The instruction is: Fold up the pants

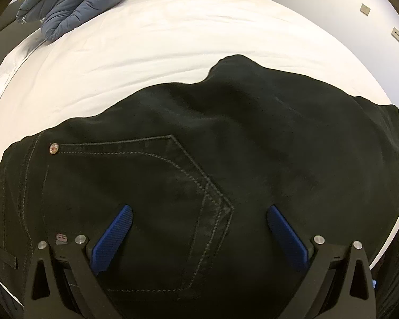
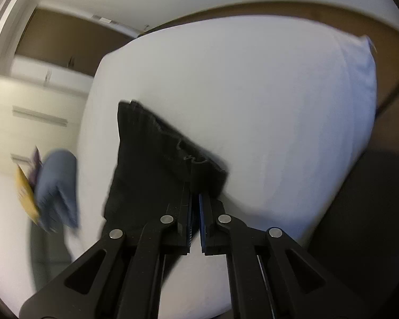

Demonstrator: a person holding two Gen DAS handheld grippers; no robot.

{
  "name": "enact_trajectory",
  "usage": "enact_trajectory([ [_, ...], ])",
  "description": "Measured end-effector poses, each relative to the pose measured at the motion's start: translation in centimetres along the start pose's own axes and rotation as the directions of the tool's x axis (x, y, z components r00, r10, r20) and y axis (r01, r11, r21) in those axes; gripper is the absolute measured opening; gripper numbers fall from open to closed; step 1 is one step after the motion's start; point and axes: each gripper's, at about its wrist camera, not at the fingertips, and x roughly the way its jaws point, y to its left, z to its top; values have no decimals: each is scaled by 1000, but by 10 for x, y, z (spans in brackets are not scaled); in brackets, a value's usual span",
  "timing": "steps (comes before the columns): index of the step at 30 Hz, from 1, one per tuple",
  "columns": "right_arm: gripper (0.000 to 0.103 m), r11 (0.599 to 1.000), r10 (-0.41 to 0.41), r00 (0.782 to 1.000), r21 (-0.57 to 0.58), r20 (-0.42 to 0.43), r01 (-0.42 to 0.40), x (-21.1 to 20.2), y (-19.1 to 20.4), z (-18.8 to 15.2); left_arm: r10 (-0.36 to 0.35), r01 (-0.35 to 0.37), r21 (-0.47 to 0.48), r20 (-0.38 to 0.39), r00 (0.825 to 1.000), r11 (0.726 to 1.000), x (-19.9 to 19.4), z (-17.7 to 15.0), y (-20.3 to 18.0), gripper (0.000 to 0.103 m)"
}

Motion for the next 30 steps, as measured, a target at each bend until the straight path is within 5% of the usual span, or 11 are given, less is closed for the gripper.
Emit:
enact_trajectory([
  [4, 17, 986, -163, 979, -10, 120, 166, -33, 9, -3, -5, 5, -16, 11, 1000, 1000, -7, -10, 14, 103],
  [9, 17, 970, -137, 975, -176, 177, 168, -46, 50, -14, 4, -3, -22, 15, 1000, 1000, -7, -12, 13, 103],
  [12, 17, 918, 39, 999, -397, 36, -22, -14, 105, -42, 14, -13, -30, 19, 1000, 999, -4, -17, 14, 103],
  [14, 17, 849, 134, 977, -490, -166, -200, 28, 137, -73, 12, -11, -40, 21, 1000, 999, -3, -18, 14, 103],
  [16, 17, 828, 88, 967, -521, -241, -206, 61, 144, -92, 5, -4, -46, 25, 1000, 999, -3, -21, 15, 103],
  [19, 13, 859, -44, 971, -505, -234, -82, 98, 118, -93, -8, 10, -54, 34, 999, 998, -7, -22, 25, 103],
  [21, 0, 933, 30, 976, -344, -217, -106, 94, 80, -70, -4, 6, -63, 39, 999, 998, -12, -24, 30, 103],
  [23, 0, 965, 2, 996, -261, -86, -25, 65, 54, -43, -5, 9, -88, 46, 999, 996, -17, -27, 37, 103],
  [26, 4, 946, -142, 985, -281, 95, 164, 25, 64, -26, -16, 27, -135, 85, 996, 990, -30, -29, 44, 103],
  [28, 8, 937, -91, 992, -331, 85, 114, 22, 90, -33, -24, 41, -153, 112, 993, 987, -35, -28, 46, 103],
  [30, 8, 905, -9, 1000, -425, -23, -2, 41, 132, -57, -26, 46, -168, 119, 993, 985, -34, -28, 49, 103],
])
